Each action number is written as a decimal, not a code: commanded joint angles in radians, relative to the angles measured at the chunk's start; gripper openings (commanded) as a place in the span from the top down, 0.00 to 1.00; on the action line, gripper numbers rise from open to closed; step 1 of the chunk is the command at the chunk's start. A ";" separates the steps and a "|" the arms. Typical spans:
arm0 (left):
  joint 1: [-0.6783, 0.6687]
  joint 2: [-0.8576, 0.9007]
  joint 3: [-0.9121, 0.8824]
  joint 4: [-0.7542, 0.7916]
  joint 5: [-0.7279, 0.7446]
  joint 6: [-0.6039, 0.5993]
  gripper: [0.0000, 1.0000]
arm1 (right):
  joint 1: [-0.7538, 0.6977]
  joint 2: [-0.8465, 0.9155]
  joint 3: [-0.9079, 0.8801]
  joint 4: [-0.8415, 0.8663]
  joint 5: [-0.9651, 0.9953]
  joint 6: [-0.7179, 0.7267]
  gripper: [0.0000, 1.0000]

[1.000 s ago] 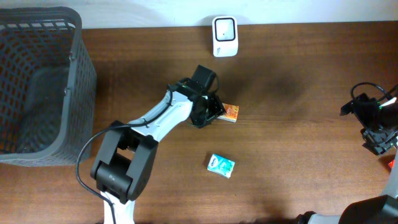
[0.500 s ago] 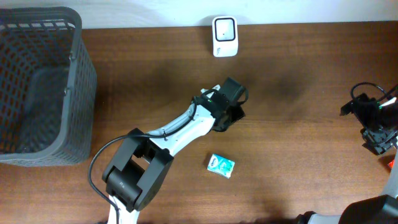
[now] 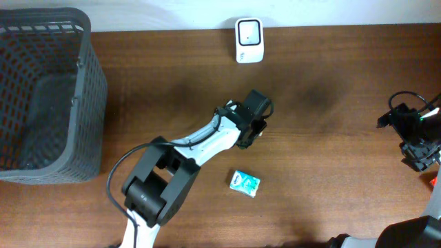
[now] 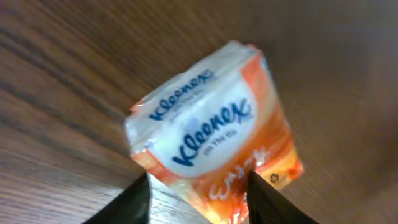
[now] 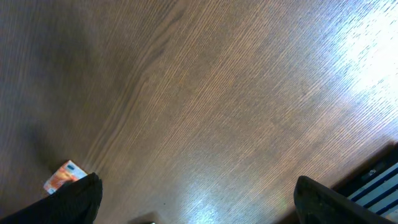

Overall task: Scan the item barcode
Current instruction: 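Carry the orange pack toward the scanner with the left gripper, then set the orange pack down and retract the left gripper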

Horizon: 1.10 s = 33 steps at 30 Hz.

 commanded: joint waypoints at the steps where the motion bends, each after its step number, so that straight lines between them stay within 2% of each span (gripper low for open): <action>1: 0.002 0.016 -0.002 0.005 0.015 -0.048 0.56 | -0.003 0.002 0.018 0.000 0.009 -0.007 0.02; 3: 0.002 0.016 -0.002 0.006 0.004 -0.048 0.63 | -0.003 0.002 0.018 0.000 0.009 -0.007 0.02; 7: 0.003 0.016 -0.002 0.006 -0.028 0.001 0.88 | -0.003 0.002 0.018 0.000 0.009 -0.007 0.01; 9: 0.003 0.016 -0.002 0.007 -0.049 0.058 0.96 | -0.003 0.002 0.018 0.000 0.009 -0.007 0.02; 10: 0.006 0.016 -0.002 0.012 -0.056 0.125 1.00 | -0.003 0.002 0.018 0.000 0.010 -0.007 0.02; 12: 0.012 0.016 -0.002 0.029 -0.055 0.240 1.00 | -0.003 0.002 0.018 0.000 0.010 -0.007 0.02; 16: 0.035 0.014 0.000 0.110 0.074 0.619 1.00 | -0.003 0.002 0.018 0.000 0.009 -0.007 0.02; 18: 0.064 0.014 0.008 0.173 0.230 0.819 1.00 | -0.003 0.002 0.018 0.000 0.010 -0.007 0.02; 20: 0.132 0.015 0.007 0.200 0.446 0.976 1.00 | -0.003 0.002 0.018 0.000 0.009 -0.007 0.02; 21: 0.175 0.023 0.007 0.187 0.550 1.015 1.00 | -0.003 0.002 0.018 0.000 0.009 -0.007 0.02; 25: 0.233 0.073 0.007 0.181 0.762 1.079 1.00 | -0.003 0.002 0.018 0.000 0.009 -0.007 0.02; 29: 0.260 0.133 0.007 0.143 0.828 1.078 0.99 | -0.003 0.002 0.018 0.000 0.009 -0.007 0.02; 31: 0.273 0.138 0.007 0.121 0.809 1.079 0.89 | -0.003 0.002 0.018 0.000 0.009 -0.007 0.02; 33: 0.281 0.138 0.008 0.121 0.809 1.079 0.66 | -0.003 0.002 0.018 0.000 0.009 -0.007 0.02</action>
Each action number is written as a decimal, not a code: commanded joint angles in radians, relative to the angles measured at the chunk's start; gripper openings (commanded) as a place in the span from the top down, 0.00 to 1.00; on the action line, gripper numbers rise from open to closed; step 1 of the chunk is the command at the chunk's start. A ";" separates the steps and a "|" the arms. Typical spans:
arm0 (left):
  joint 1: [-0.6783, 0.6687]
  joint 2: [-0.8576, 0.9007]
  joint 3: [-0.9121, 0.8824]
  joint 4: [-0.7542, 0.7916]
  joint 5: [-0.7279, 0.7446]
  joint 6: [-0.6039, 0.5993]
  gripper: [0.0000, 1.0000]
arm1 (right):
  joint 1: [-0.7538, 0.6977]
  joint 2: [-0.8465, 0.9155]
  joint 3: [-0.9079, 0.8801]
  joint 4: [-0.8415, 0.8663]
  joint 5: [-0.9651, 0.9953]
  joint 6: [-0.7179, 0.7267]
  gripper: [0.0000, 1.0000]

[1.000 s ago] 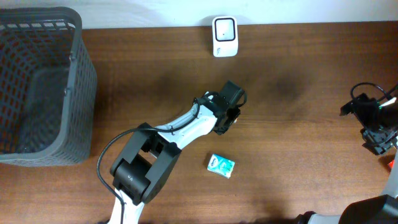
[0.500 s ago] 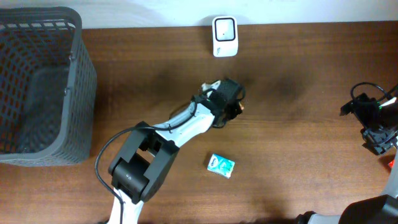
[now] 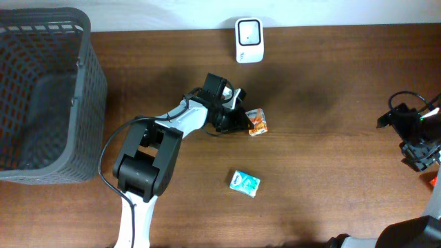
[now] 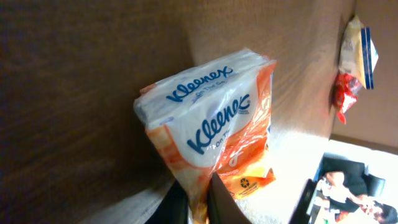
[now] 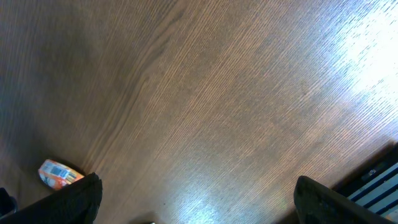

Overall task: Scan the item barcode
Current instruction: 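Set the orange pack down and retract the left gripper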

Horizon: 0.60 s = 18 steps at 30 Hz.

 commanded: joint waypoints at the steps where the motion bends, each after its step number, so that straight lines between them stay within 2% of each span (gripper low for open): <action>1: 0.017 0.011 0.006 -0.007 0.040 0.031 0.56 | -0.003 0.002 0.018 0.000 0.009 -0.007 0.01; 5: 0.044 0.004 0.053 -0.108 0.015 0.079 0.55 | -0.003 0.002 0.018 0.000 0.009 -0.007 0.02; 6: 0.051 0.000 0.074 -0.154 -0.011 0.092 0.51 | -0.003 0.002 0.018 0.000 0.009 -0.007 0.02; 8: 0.064 -0.011 0.132 -0.275 -0.108 0.099 0.50 | -0.003 0.002 0.018 0.000 0.010 -0.007 0.02; 10: 0.075 -0.032 0.208 -0.428 -0.230 0.160 0.48 | -0.003 0.002 0.018 0.000 0.009 -0.007 0.02; 12: 0.079 -0.052 0.270 -0.537 -0.318 0.229 0.41 | -0.003 0.002 0.018 0.000 0.010 -0.007 0.02; 14: 0.079 -0.074 0.333 -0.631 -0.374 0.278 0.29 | -0.003 0.002 0.018 0.000 0.009 -0.007 0.02; 18: 0.079 -0.125 0.393 -0.709 -0.473 0.276 0.09 | -0.003 0.002 0.018 0.023 0.010 -0.007 0.02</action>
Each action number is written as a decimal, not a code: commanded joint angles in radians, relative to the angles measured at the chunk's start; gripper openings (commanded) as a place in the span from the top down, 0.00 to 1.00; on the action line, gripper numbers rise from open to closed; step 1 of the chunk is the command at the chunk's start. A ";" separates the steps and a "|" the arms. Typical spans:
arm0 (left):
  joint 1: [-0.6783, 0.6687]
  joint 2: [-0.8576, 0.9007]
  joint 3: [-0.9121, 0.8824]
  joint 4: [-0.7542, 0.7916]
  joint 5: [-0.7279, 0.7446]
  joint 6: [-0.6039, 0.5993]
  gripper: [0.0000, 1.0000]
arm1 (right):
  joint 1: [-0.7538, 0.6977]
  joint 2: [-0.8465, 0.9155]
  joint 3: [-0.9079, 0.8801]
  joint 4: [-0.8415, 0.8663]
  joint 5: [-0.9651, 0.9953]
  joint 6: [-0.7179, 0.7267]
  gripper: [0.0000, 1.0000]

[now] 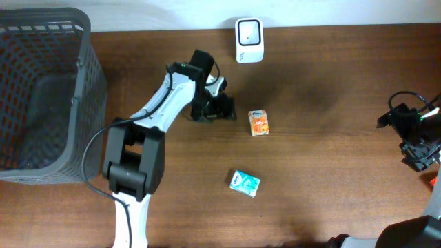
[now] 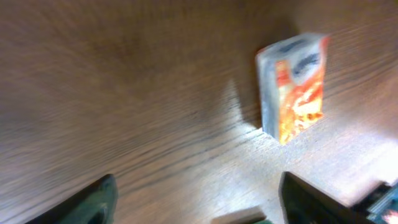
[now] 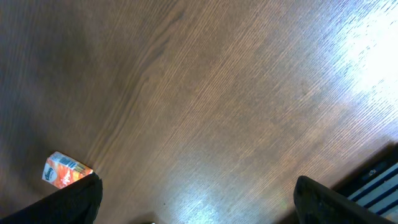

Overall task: Scan the item barcode
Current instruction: 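Set the orange pack down and retract the left gripper, then reach the right gripper down and grasp the orange pack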

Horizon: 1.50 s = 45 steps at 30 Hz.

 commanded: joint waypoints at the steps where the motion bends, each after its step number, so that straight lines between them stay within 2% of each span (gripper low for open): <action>1: 0.000 -0.093 0.047 -0.034 -0.155 0.056 0.01 | -0.003 0.001 0.018 0.034 0.010 -0.007 0.02; 3: 0.000 -0.093 0.047 -0.064 -0.222 0.041 0.01 | -0.003 0.001 0.018 0.102 -0.009 -0.006 0.02; 5: 0.001 -0.093 0.047 -0.098 -0.318 -0.037 0.01 | -0.003 0.001 0.018 0.098 -0.132 -0.007 0.02; 8: 0.006 -0.093 0.047 -0.103 -0.362 -0.076 0.01 | 0.013 0.001 0.007 0.082 -0.184 -0.007 0.02; 12: 0.014 -0.093 0.047 -0.110 -0.360 -0.076 0.01 | 0.106 0.001 -0.067 0.097 -0.097 -0.008 0.01; 16: 0.014 -0.093 0.047 -0.119 -0.361 -0.076 0.01 | 0.211 0.006 -0.197 0.188 -0.063 -0.007 0.02; 19: 0.014 -0.093 0.047 -0.129 -0.382 -0.076 0.01 | 0.298 0.008 -0.309 0.301 -0.124 -0.011 0.23; 22: 0.014 -0.093 0.047 -0.140 -0.437 -0.076 0.01 | 0.396 0.008 -0.412 0.474 -0.201 -0.011 0.26; 28: 0.014 -0.093 0.047 -0.155 -0.460 -0.076 0.01 | 0.627 0.018 -0.510 0.823 -0.179 -0.010 0.20; 29: 0.014 -0.093 0.047 -0.157 -0.460 -0.076 0.01 | 0.650 0.023 -0.510 0.854 -0.153 -0.010 0.16; 30: 0.014 -0.093 0.047 -0.161 -0.460 -0.076 0.01 | 0.671 0.029 -0.510 0.881 -0.129 -0.010 0.00; 35: 0.014 -0.093 0.045 -0.181 -0.461 -0.075 0.01 | 0.752 0.089 -0.510 0.977 -0.068 -0.007 0.01; 38: 0.014 -0.093 0.045 -0.182 -0.461 -0.075 0.01 | 0.756 0.149 -0.510 1.014 -0.079 -0.006 0.16; 40: 0.014 -0.093 0.045 -0.181 -0.461 -0.076 0.01 | 0.757 0.192 -0.510 1.038 -0.106 -0.006 0.38; 45: 0.014 -0.093 0.045 -0.179 -0.460 -0.076 0.01 | 0.757 0.227 -0.510 1.081 -0.094 -0.008 0.38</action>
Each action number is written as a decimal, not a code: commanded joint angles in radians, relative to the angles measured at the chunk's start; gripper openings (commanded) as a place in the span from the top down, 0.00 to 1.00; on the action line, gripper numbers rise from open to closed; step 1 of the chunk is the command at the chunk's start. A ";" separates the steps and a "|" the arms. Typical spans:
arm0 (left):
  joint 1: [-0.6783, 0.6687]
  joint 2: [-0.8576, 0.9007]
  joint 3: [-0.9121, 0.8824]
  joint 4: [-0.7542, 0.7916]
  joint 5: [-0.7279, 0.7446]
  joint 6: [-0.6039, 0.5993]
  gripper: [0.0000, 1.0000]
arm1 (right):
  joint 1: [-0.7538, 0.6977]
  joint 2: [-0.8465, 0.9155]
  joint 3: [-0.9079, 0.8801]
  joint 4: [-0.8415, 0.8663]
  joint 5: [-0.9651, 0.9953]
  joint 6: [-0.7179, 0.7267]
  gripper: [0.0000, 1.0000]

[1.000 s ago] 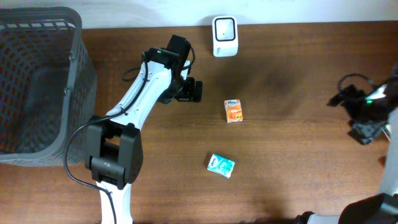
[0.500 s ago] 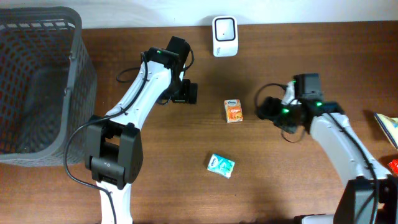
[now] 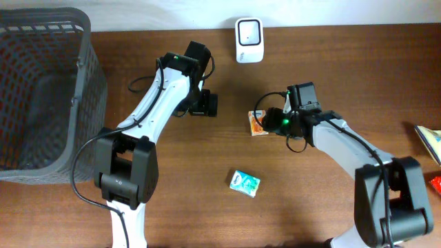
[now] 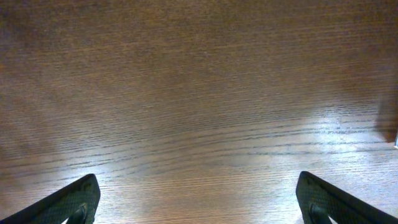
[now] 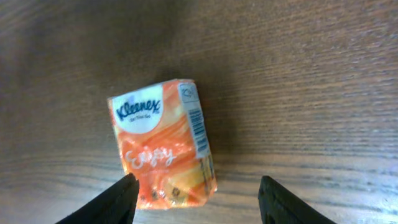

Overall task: Scan the item barcode
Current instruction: 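Reach the right gripper down and grasp the orange pack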

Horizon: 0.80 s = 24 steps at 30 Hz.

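Note:
An orange Kleenex tissue pack (image 3: 256,122) lies flat on the wooden table, a barcode strip (image 5: 198,127) along its right side. My right gripper (image 3: 270,122) stands open just right of it. In the right wrist view the pack (image 5: 163,149) reaches down between the spread fingers (image 5: 106,204), with nothing gripped. The white scanner (image 3: 248,31) stands at the table's back edge. Left of the pack, my left gripper (image 3: 204,103) is open; its wrist view shows bare wood between the fingertips (image 4: 68,202).
A dark mesh basket (image 3: 41,89) fills the left end of the table. A teal and white packet (image 3: 244,182) lies towards the front. At the right edge are other packets (image 3: 428,136).
My right arm was at the far right edge of the table and now has its open gripper at the orange pack. The left gripper has moved a little further left, and the pack no longer shows in its view.
First my left gripper was open with the Kleenex pack between its fingers. Then it was shut on the pack, held tilted. Then it was open to the left, the pack lying with its barcode showing. Now the right gripper is at the pack.

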 commanded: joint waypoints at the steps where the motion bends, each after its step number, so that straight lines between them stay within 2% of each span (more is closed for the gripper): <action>1: 0.006 -0.015 0.006 0.002 -0.010 -0.010 0.01 | 0.006 0.019 -0.004 0.032 0.006 -0.001 0.38; 4: 0.006 -0.015 0.006 0.006 -0.010 -0.010 0.01 | 0.005 0.030 -0.004 0.056 0.006 -0.027 0.39; 8: 0.006 -0.015 0.005 0.005 -0.011 -0.010 0.01 | 0.006 0.062 -0.004 0.073 0.009 -0.027 0.52; 15: 0.006 -0.015 0.005 0.003 -0.010 -0.010 0.01 | 0.006 0.125 -0.004 0.126 0.001 -0.026 0.54; 19: 0.006 -0.015 0.005 0.003 -0.011 -0.010 0.01 | 0.015 0.126 -0.004 0.150 0.002 -0.026 0.62; 24: 0.006 -0.015 0.005 0.004 -0.010 -0.010 0.01 | 0.046 0.129 -0.004 0.169 0.012 -0.027 0.63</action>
